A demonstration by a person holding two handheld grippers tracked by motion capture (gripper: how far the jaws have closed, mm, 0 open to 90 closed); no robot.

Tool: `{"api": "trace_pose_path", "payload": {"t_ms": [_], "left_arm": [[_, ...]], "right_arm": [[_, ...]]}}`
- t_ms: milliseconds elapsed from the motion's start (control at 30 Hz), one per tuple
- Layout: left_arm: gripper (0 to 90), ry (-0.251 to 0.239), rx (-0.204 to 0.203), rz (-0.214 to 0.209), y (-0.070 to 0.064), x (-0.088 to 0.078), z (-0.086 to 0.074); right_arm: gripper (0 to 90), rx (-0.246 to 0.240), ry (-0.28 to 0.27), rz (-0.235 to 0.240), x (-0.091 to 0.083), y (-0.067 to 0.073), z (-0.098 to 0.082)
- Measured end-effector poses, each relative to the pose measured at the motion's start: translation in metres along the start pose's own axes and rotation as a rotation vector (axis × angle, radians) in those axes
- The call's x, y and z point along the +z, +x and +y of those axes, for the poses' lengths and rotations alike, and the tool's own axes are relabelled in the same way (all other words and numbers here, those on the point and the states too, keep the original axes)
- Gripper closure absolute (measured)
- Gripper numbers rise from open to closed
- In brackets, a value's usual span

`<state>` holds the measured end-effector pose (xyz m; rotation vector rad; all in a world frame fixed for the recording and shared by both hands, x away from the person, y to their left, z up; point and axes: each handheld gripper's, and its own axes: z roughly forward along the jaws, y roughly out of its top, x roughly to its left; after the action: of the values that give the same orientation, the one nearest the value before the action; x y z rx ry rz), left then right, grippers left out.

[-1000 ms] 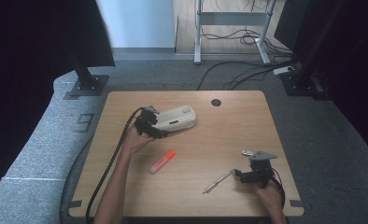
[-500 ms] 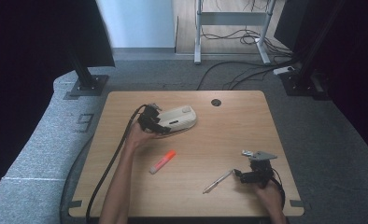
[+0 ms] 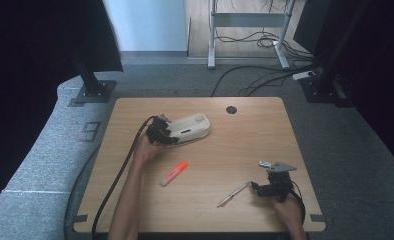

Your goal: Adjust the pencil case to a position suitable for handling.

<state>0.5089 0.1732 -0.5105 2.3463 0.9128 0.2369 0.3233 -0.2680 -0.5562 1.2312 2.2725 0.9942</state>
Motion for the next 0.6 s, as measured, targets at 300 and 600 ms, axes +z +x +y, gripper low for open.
{"api": "trace_pose_path", "payload": {"t_ms": [300,600], "left_arm": [[57.3,0.001,0.041,0.051,-0.0074,-0.0007,-0.0011],[72.0,-0.037,-0.001,0.011,-0.0093,-0.0089,0.0008]], "right_arm": [[6.0,0.000,0.001,0.000,-0.0002,0.0002,-0.0001],[6.0,0.004,0.003,0.001,-0.0004,0.0004,-0.0001]]}}
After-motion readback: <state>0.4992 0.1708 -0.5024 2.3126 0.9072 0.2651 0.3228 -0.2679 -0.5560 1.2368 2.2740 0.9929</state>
